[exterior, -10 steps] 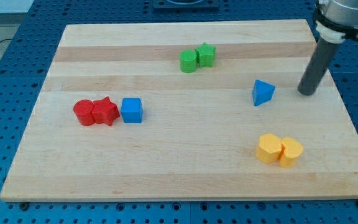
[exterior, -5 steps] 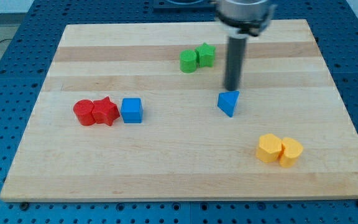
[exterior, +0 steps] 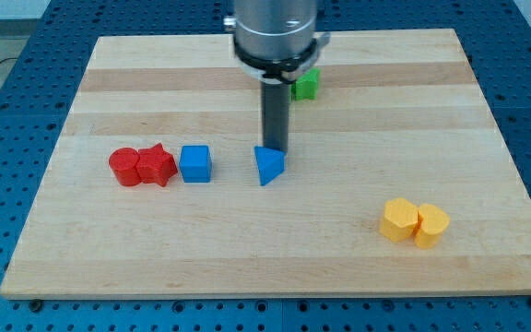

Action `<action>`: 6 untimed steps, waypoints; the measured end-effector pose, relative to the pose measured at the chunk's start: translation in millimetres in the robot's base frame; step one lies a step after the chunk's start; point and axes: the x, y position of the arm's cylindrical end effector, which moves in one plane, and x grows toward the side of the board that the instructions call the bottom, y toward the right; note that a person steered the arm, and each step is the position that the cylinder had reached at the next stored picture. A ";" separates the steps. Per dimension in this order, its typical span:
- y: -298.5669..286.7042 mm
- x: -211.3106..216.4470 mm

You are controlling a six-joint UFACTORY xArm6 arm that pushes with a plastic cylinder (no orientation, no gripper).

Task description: Push blue triangle into blue cube

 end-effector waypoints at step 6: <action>-26.4 35.0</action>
